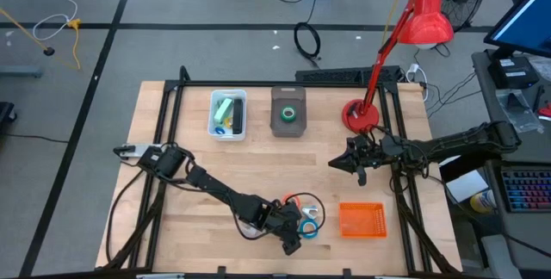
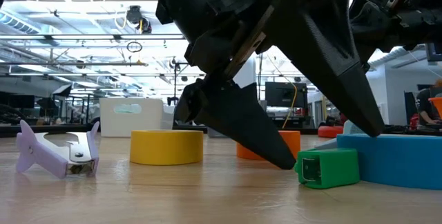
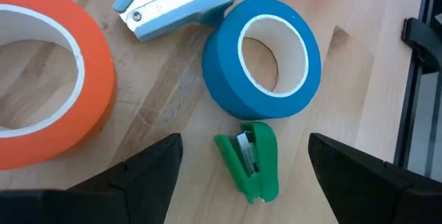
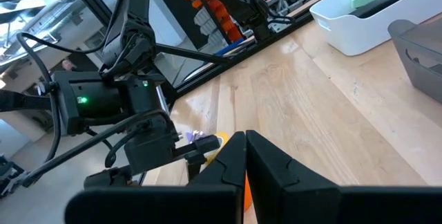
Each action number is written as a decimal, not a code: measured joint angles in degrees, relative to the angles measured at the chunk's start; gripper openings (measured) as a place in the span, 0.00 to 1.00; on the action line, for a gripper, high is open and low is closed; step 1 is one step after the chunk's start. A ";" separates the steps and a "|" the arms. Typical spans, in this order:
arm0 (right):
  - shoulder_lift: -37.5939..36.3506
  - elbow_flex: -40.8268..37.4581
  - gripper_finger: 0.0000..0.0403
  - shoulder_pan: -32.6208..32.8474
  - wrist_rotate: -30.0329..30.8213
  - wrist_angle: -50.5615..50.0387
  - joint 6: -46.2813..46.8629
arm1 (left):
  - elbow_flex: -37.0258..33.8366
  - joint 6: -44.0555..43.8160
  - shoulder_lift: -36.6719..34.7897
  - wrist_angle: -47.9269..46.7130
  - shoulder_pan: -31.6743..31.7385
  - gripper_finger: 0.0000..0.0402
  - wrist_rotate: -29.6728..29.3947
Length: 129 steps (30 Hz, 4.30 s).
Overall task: Pick and place Stapler, Stapler remover, tape
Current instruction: Put the small green stapler into the white bin
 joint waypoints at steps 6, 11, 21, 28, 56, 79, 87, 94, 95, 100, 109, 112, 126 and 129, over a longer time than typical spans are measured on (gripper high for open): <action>0.02 0.00 0.01 -0.02 -0.04 -0.02 0.00 | -0.09 0.82 0.04 0.39 -0.24 0.81 0.36; 0.02 0.00 0.01 0.00 -0.04 -0.02 -0.02 | -0.10 1.07 0.07 0.47 -0.35 0.81 0.30; 0.02 0.00 0.01 0.00 0.04 -0.02 -0.02 | -0.17 7.35 0.15 0.57 -0.47 0.81 -0.01; 0.00 0.00 0.01 0.00 0.10 -0.02 -0.03 | -0.09 7.66 0.24 -3.32 -1.52 0.81 -5.94; 0.01 0.00 0.01 -0.02 0.15 -0.02 -0.22 | -0.15 15.13 0.13 -8.63 -0.83 0.77 -7.81; 0.00 0.00 0.01 0.00 0.17 -0.02 -0.02 | -0.17 13.05 0.03 -6.10 -0.72 0.13 0.94; 0.00 0.01 0.01 -0.02 0.17 -0.08 0.30 | 1.53 11.94 -3.25 -11.45 -0.49 0.13 6.46; -0.02 0.00 0.01 0.00 0.17 0.47 0.44 | 7.03 9.67 -15.18 -28.73 -0.37 0.13 -0.39; -0.03 0.00 0.01 -0.02 0.17 0.54 0.44 | 7.21 9.08 -17.14 -31.78 -0.51 0.13 -2.81; -0.02 0.00 0.01 -0.01 0.17 0.56 0.44 | 7.33 3.38 -29.28 -52.48 -0.04 0.13 -23.67; -0.04 0.00 0.01 -0.06 1.93 0.42 -0.05 | 3.19 2.84 -42.71 -69.26 16.59 0.13 -40.11; -0.02 0.00 0.01 -0.20 1.82 0.60 -0.04 | -0.31 10.95 -43.58 -67.45 25.77 0.13 -37.40; -0.04 0.00 0.01 -0.20 1.68 0.44 0.39 | -21.34 30.29 -43.95 -42.61 52.75 0.13 -11.28; -0.04 0.00 0.01 -0.20 1.71 0.44 0.35 | -24.78 28.29 -44.09 -42.50 53.58 0.13 -10.69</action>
